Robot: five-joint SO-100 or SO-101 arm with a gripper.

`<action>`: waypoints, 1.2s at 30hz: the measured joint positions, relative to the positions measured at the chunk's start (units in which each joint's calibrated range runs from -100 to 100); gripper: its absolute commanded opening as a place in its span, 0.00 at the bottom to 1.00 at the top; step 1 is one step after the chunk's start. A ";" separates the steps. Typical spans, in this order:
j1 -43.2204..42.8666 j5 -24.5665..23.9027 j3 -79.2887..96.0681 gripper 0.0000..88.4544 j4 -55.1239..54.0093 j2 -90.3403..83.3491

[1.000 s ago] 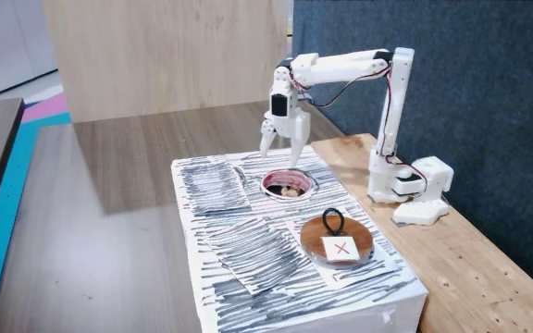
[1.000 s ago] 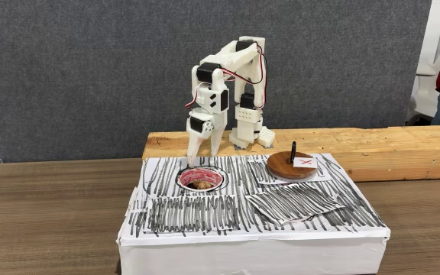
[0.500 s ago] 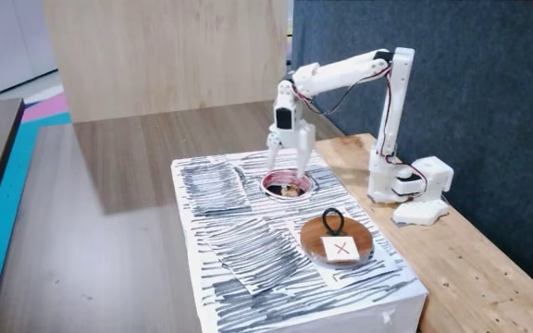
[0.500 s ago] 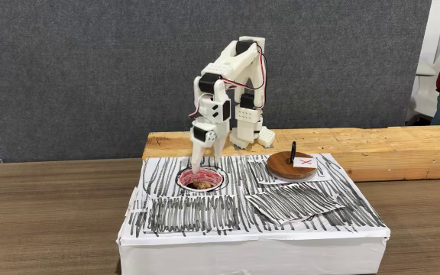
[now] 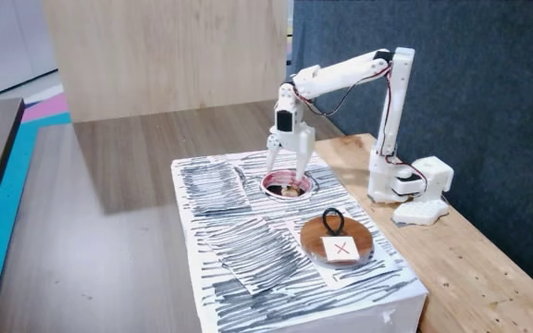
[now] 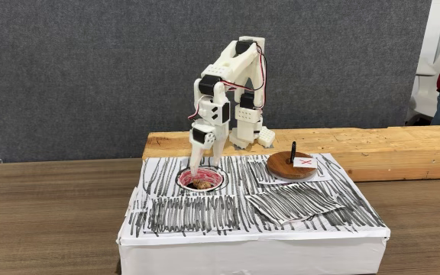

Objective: Pick the brown debris from the hole.

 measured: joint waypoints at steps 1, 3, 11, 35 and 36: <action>0.00 0.00 0.72 0.33 -0.51 0.00; 0.00 0.00 2.07 0.33 -1.54 0.00; 0.00 0.00 5.48 0.33 -5.81 0.00; 0.00 0.00 11.96 0.33 -12.47 0.00; 0.00 0.00 11.96 0.33 -12.89 0.00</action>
